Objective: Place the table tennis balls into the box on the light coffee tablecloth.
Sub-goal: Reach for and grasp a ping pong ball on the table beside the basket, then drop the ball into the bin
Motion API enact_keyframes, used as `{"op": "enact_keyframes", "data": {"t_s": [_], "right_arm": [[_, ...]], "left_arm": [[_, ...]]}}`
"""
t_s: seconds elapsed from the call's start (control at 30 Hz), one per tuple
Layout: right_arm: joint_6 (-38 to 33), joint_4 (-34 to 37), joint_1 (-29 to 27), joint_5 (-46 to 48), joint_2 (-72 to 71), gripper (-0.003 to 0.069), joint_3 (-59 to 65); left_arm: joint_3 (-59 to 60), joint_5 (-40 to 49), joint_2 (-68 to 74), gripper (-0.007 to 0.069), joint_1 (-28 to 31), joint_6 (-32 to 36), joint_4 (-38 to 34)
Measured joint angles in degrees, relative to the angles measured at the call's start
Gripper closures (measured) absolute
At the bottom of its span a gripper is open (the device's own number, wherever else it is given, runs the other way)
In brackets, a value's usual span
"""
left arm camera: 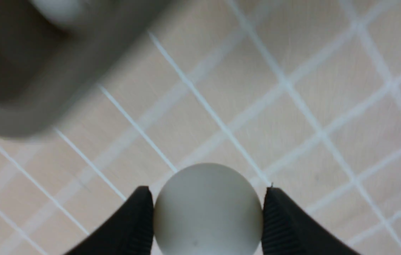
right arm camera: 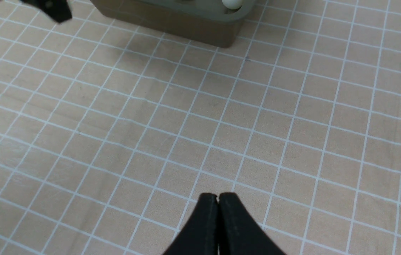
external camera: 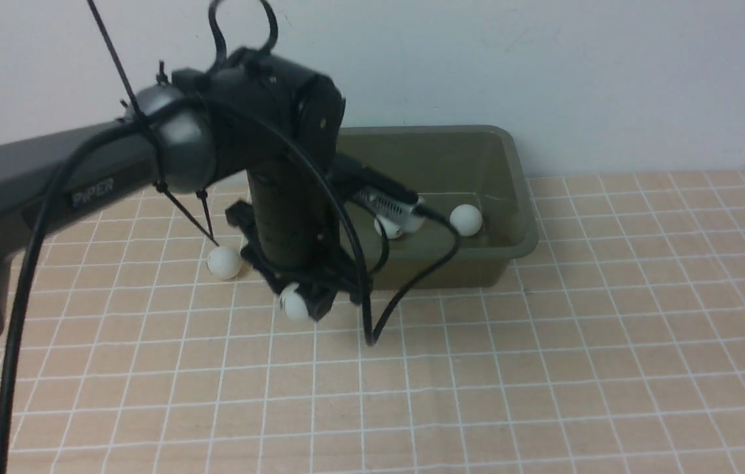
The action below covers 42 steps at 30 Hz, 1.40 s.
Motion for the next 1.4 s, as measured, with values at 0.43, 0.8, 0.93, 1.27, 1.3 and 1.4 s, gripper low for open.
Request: {"op": "enact_keyframes", "data": {"t_s": [0.43,0.8,0.93,1.27,1.3,1.4], "right_arm": [[-0.2,-0.2,0.0,0.0,0.0,0.0674,0.0],[-0.4,-0.2,0.0,-0.3,0.0,0.0674,0.0],[-0.4,-0.2,0.0,-0.4,0.0,0.0674,0.0],[-0.5,-0.2,0.0,-0.4,0.0,0.0674,0.0],[-0.5,-0.2,0.0,-0.4,0.0,0.0674,0.0],[-0.5,-0.2,0.0,-0.4,0.0,0.0674,0.0]], "left_arm": [[-12.1,-17.1,7.3,0.0312,4.0,-9.3,4.0],[-12.1,-18.5,13.0,0.0277,10.2,-3.7,-15.2],[-12.1,-18.6,13.0,0.0195,10.2,-2.0,-17.4],[-15.4,-9.2,11.1,0.0147,10.5,-1.4,-12.5],[-16.3,-7.5,10.2,0.0147,10.9,-1.3,-11.6],[-18.0,-4.2,7.0,0.0147,12.6,-0.9,-9.5]]}}
